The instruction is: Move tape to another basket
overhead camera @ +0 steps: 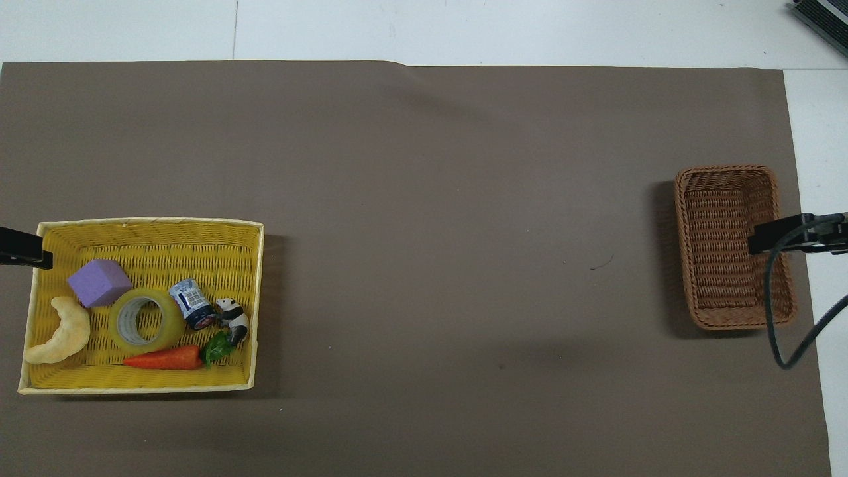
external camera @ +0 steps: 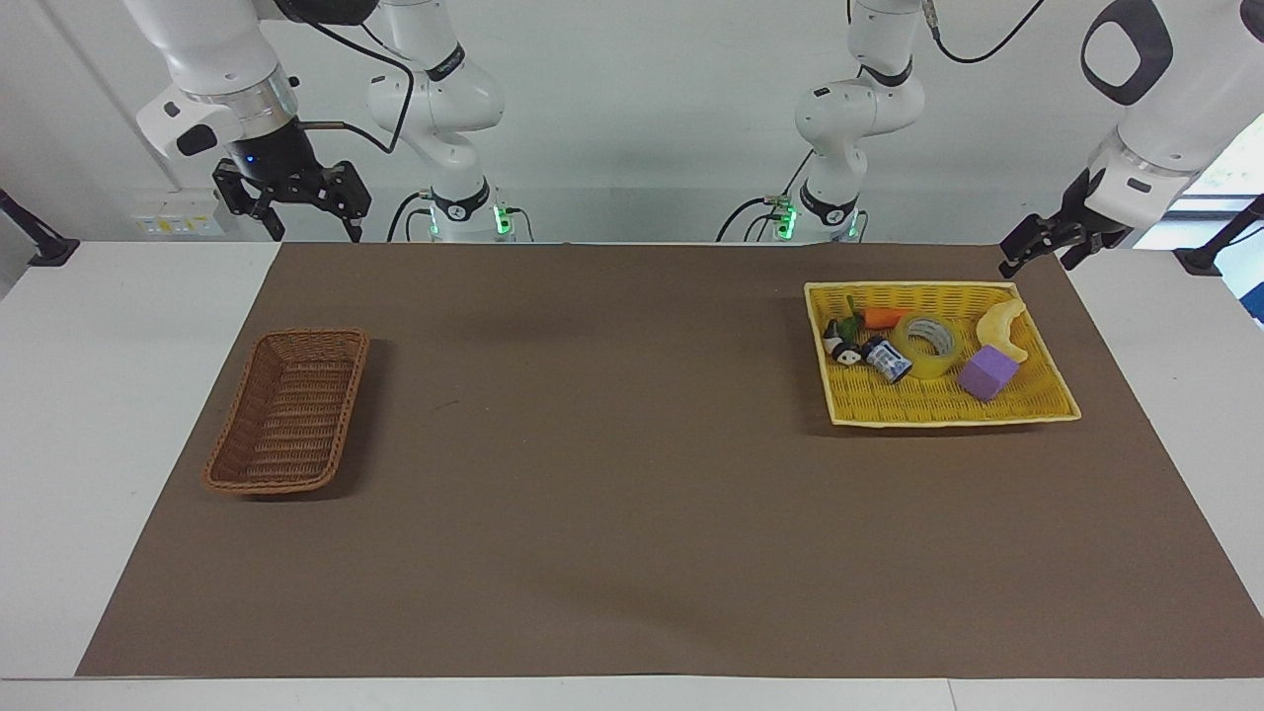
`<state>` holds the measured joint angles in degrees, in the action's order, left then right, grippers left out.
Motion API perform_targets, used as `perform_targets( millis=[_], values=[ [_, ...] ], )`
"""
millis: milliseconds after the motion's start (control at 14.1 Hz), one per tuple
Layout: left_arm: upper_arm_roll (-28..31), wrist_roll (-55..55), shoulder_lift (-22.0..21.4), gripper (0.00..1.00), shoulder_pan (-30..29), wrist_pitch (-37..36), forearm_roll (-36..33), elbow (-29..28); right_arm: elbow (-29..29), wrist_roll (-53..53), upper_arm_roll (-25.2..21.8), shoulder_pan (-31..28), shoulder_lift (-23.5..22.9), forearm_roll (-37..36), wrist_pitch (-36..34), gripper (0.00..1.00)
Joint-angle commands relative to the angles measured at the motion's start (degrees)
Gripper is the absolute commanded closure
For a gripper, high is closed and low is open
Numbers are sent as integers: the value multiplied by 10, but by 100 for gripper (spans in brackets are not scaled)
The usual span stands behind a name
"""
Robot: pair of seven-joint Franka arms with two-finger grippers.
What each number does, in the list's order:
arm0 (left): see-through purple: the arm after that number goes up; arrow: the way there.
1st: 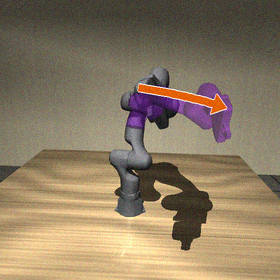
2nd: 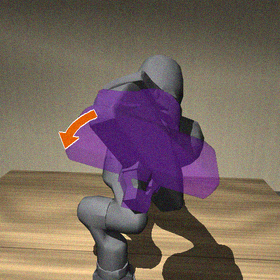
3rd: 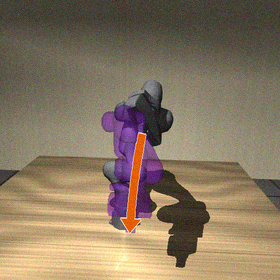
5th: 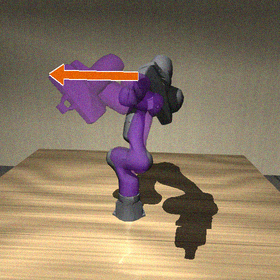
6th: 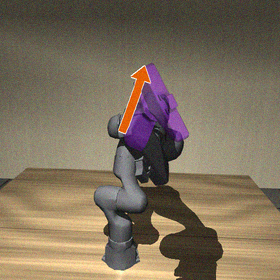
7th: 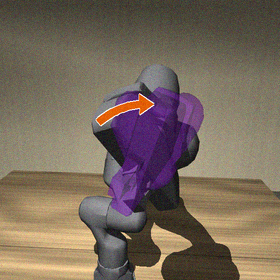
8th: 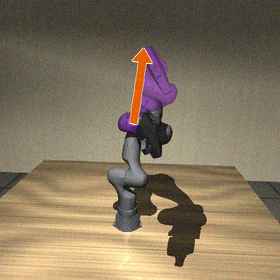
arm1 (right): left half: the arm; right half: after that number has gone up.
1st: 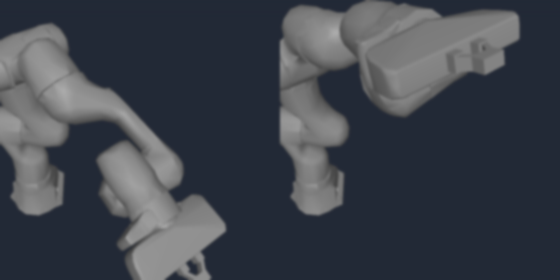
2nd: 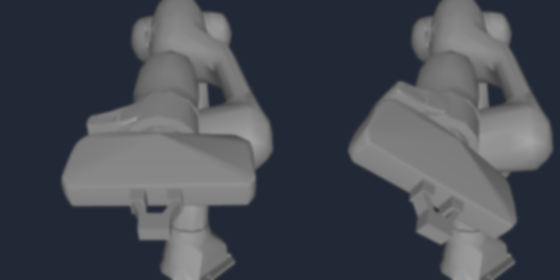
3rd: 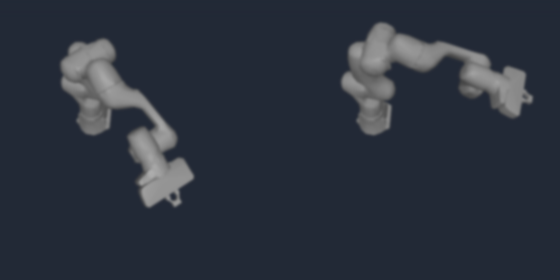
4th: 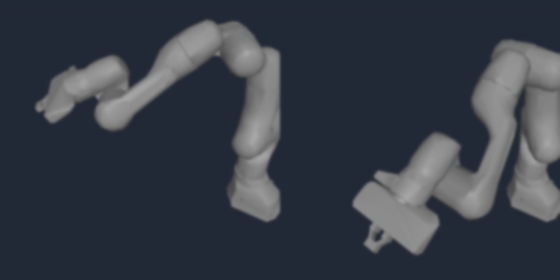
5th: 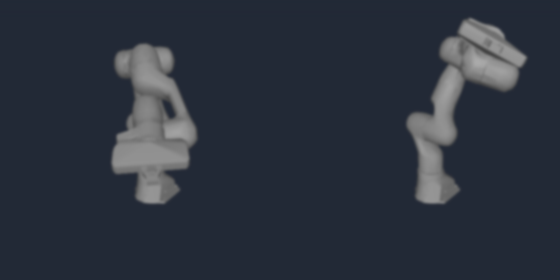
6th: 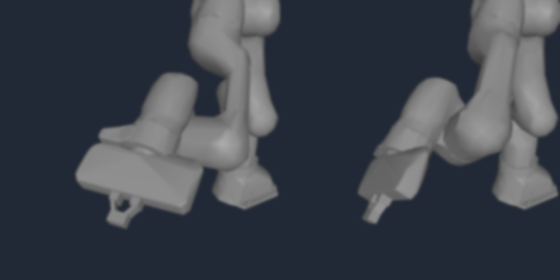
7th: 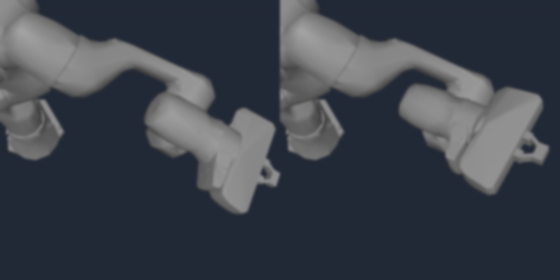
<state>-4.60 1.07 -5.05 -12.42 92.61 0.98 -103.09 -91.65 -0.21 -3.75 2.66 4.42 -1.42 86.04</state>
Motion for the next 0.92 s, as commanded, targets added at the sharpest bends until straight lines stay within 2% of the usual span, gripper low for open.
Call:
perform_targets(
  millis=[0, 569, 854],
  values=[
    [-7, 7, -41, 0, -19, 54, -3, -87, -3, 13, 3, -6, 7, 7, -6, 0],
    [-5, 7, -44, 0, -23, 188, -2, -253, -2, 13, 3, -6, 7, 7, -6, 0],
    [-4, 7, -36, 0, -24, 292, -2, -351, -3, 13, 3, -6, 7, 7, -6, 0]
  ],
)
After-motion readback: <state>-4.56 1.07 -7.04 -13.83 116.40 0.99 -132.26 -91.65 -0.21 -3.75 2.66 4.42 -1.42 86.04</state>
